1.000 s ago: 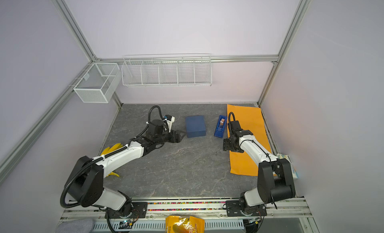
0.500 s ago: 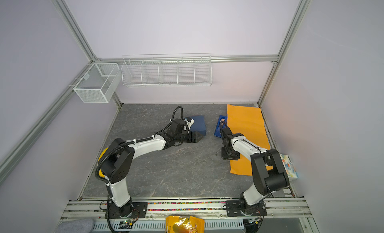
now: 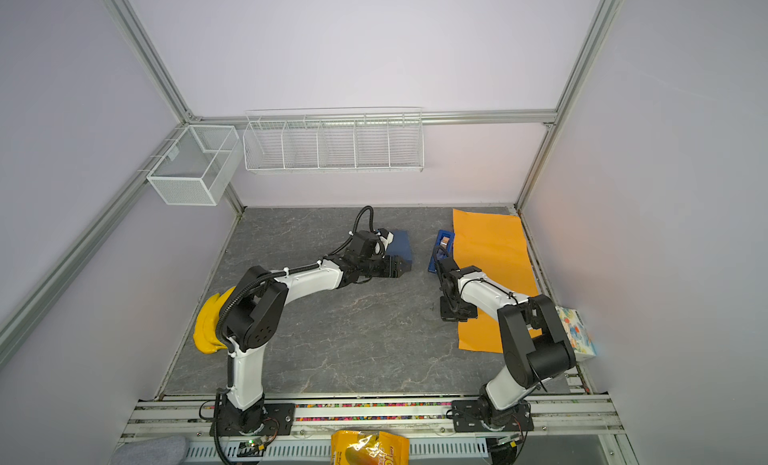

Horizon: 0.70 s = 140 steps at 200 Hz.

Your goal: Wrap the gift box in paper

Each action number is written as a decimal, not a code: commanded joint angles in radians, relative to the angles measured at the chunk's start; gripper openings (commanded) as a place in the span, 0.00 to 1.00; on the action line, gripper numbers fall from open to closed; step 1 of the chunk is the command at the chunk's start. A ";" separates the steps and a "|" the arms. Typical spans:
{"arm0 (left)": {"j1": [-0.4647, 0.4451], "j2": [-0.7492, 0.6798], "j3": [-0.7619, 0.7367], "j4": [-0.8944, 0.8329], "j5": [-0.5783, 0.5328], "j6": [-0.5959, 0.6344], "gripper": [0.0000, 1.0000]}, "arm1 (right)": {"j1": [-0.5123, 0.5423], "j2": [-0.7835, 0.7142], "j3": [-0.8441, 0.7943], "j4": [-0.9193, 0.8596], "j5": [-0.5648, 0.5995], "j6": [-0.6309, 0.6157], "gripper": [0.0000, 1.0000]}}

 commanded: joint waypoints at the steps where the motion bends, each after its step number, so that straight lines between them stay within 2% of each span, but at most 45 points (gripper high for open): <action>1: 0.020 0.037 0.060 -0.020 -0.008 0.038 0.72 | 0.055 -0.023 0.041 -0.060 -0.029 0.032 0.07; 22: 0.031 0.054 0.095 -0.042 -0.005 0.045 0.71 | 0.094 -0.022 0.070 -0.073 -0.076 0.058 0.07; 57: 0.060 0.026 0.081 -0.023 -0.014 0.056 0.71 | 0.149 -0.015 0.116 -0.020 -0.239 0.122 0.07; 88: 0.081 -0.113 -0.013 0.007 -0.023 0.075 0.73 | 0.194 0.031 0.170 0.037 -0.367 0.186 0.07; 117: 0.096 -0.261 -0.073 -0.078 -0.094 0.141 0.74 | 0.228 0.090 0.215 0.114 -0.466 0.267 0.07; 140: 0.110 -0.343 -0.094 -0.139 -0.107 0.186 0.75 | 0.241 0.127 0.275 0.093 -0.439 0.266 0.06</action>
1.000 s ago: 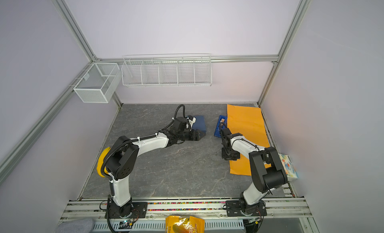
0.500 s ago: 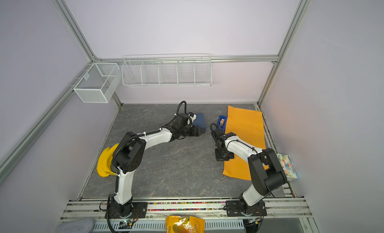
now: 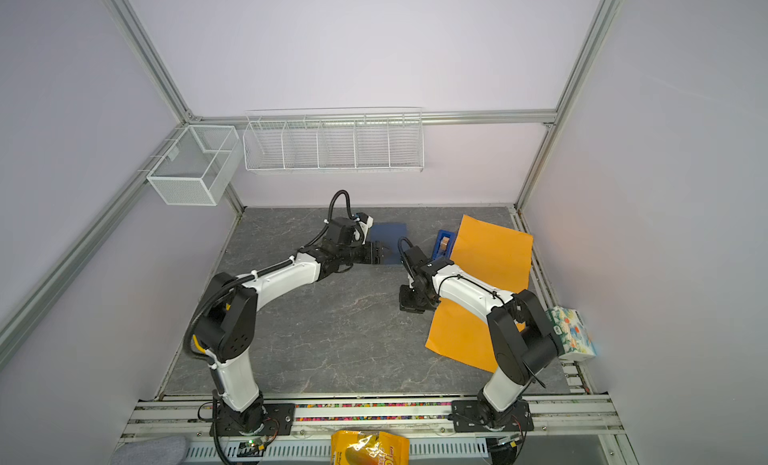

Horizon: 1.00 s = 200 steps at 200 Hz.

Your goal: Wrap the gift box in paper

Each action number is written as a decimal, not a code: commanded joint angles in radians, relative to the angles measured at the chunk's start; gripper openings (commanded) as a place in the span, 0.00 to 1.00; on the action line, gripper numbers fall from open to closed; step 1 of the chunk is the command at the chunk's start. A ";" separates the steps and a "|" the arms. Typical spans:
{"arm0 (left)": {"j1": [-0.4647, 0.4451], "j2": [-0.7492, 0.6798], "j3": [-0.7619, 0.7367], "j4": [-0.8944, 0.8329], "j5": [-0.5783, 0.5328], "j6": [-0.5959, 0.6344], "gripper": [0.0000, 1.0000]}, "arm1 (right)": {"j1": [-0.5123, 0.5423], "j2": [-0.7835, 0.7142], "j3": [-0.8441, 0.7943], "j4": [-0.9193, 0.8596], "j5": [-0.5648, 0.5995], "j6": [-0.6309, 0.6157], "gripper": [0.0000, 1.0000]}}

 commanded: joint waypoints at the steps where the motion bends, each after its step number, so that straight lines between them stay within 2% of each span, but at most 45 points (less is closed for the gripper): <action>1: 0.014 -0.097 -0.014 -0.078 -0.038 0.077 0.75 | 0.015 0.040 0.061 0.007 -0.039 0.052 0.06; 11: 0.016 -0.106 0.008 -0.128 -0.007 0.089 0.75 | 0.017 0.046 0.092 -0.060 0.031 0.019 0.10; 31: 0.014 -0.123 -0.008 -0.124 0.078 0.058 0.76 | 0.017 0.033 0.121 -0.193 0.247 -0.037 0.35; 33: 0.014 -0.125 -0.012 -0.118 0.082 0.052 0.76 | 0.016 0.031 0.123 -0.208 0.284 -0.045 0.40; 43: 0.013 -0.132 -0.040 -0.080 0.104 0.024 0.76 | 0.015 0.032 0.132 -0.271 0.382 -0.062 0.50; 53: 0.011 -0.137 -0.064 -0.051 0.116 0.004 0.76 | 0.015 0.040 0.140 -0.325 0.477 -0.066 0.55; 70: 0.009 -0.141 -0.090 -0.030 0.116 -0.010 0.76 | 0.017 0.065 0.145 -0.372 0.564 -0.059 0.59; 110: 0.009 -0.165 -0.124 -0.057 0.073 0.014 0.76 | 0.018 0.130 0.116 -0.380 0.655 -0.033 0.63; 160: 0.009 -0.181 -0.147 -0.072 0.053 0.027 0.76 | 0.026 0.184 0.085 -0.288 0.583 -0.037 0.60; 173: 0.009 -0.181 -0.155 -0.062 0.055 0.023 0.75 | 0.028 0.203 0.084 -0.287 0.585 -0.031 0.58; 200: 0.009 -0.182 -0.156 -0.069 0.051 0.026 0.76 | 0.028 0.217 0.065 -0.284 0.590 -0.023 0.44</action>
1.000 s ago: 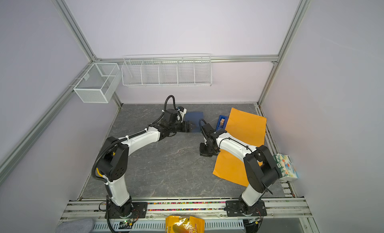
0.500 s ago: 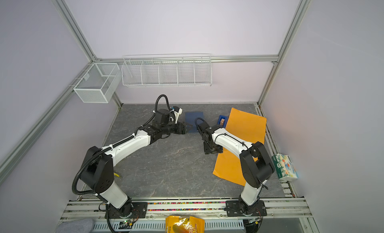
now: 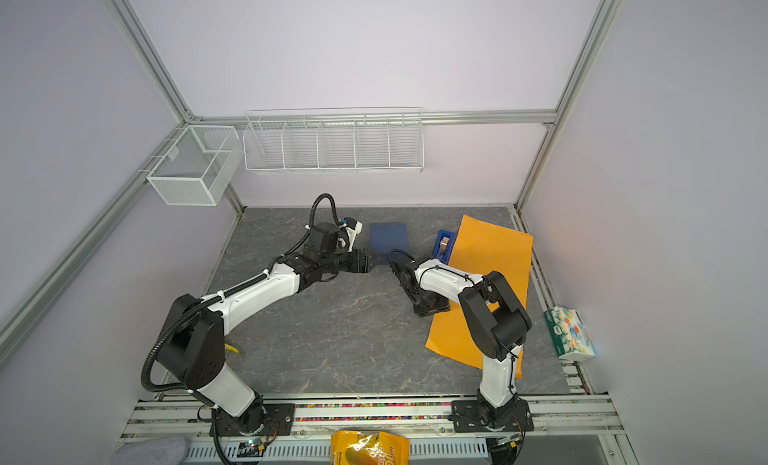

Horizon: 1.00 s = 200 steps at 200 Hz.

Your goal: Wrap the gift box in paper

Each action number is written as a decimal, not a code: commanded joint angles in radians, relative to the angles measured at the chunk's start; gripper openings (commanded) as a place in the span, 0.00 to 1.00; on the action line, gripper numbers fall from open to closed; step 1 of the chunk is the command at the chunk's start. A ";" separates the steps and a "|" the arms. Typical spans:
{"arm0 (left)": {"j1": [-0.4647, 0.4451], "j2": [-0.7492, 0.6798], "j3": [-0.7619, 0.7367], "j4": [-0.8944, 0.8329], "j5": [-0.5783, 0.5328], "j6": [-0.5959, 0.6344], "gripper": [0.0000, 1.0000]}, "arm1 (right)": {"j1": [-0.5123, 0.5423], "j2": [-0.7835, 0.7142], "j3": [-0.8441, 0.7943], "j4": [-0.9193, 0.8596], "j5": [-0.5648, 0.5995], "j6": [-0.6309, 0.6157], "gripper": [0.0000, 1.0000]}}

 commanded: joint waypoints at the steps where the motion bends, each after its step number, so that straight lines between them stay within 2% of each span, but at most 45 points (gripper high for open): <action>1: -0.004 -0.024 -0.013 -0.007 -0.011 0.016 0.76 | 0.006 0.021 -0.027 0.007 0.002 0.019 0.44; 36: -0.003 -0.044 -0.019 -0.020 -0.027 0.026 0.76 | 0.007 0.007 -0.043 0.001 -0.005 0.025 0.32; 88: -0.003 -0.066 -0.023 -0.034 -0.037 0.037 0.75 | 0.011 -0.023 -0.036 -0.006 -0.046 0.021 0.06; 114: 0.001 -0.089 -0.023 -0.059 -0.057 0.046 0.76 | 0.020 -0.042 -0.021 -0.006 -0.090 0.022 0.06; 159: 0.019 -0.165 -0.044 -0.102 -0.108 0.071 0.76 | 0.063 -0.028 0.071 0.035 -0.269 0.038 0.07; 200: 0.028 -0.259 -0.080 -0.160 -0.210 0.076 0.76 | 0.088 0.037 0.171 0.127 -0.415 0.066 0.06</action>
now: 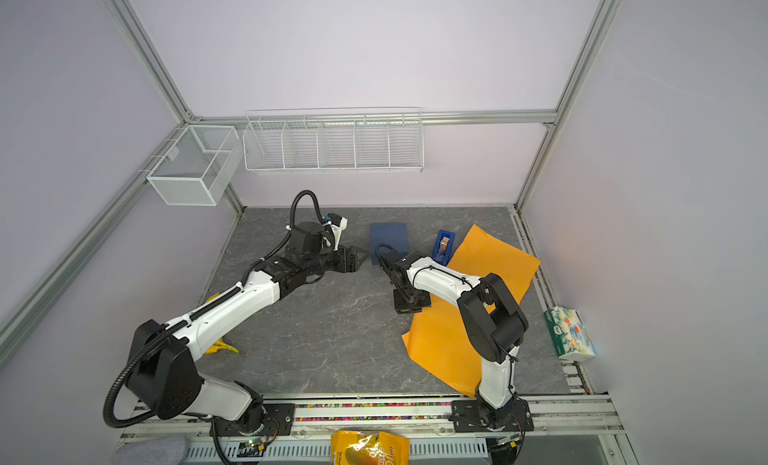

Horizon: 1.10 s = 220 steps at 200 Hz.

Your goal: Wrap the gift box in paper

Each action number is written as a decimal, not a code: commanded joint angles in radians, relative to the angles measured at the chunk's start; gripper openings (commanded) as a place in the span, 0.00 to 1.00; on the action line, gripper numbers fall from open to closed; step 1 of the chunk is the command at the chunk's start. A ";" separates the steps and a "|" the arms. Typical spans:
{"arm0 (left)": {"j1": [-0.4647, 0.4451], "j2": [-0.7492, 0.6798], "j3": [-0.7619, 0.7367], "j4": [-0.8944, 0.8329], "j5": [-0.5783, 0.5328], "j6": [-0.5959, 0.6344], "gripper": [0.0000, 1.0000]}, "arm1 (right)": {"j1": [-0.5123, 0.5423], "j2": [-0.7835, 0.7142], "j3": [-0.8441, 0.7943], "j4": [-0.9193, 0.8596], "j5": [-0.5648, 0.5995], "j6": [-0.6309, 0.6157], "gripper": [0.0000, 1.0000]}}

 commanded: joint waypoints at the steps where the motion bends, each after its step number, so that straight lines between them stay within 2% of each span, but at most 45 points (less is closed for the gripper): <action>1: 0.010 -0.056 -0.031 -0.063 -0.081 0.014 0.76 | 0.014 0.044 0.052 0.068 -0.126 0.043 0.06; 56: 0.061 -0.135 -0.064 -0.104 -0.077 0.004 0.76 | 0.007 0.121 0.147 0.215 -0.252 0.127 0.06; 102: 0.105 -0.166 -0.082 -0.136 -0.073 0.005 0.76 | -0.012 0.219 0.198 0.446 -0.407 0.283 0.06; 140: 0.117 -0.171 -0.104 -0.151 -0.060 -0.014 0.76 | -0.020 0.289 0.263 0.573 -0.413 0.368 0.06; 187: 0.117 -0.150 -0.126 -0.162 -0.065 -0.048 0.76 | -0.042 0.377 0.373 0.630 -0.392 0.439 0.07; 204: 0.118 -0.136 -0.123 -0.166 -0.071 -0.064 0.76 | -0.056 0.401 0.424 0.631 -0.412 0.430 0.11; 212: 0.119 -0.128 -0.120 -0.167 -0.069 -0.074 0.76 | -0.062 0.401 0.440 0.625 -0.419 0.418 0.20; 220: 0.119 -0.121 -0.117 -0.163 -0.065 -0.084 0.76 | -0.072 0.391 0.445 0.619 -0.426 0.400 0.34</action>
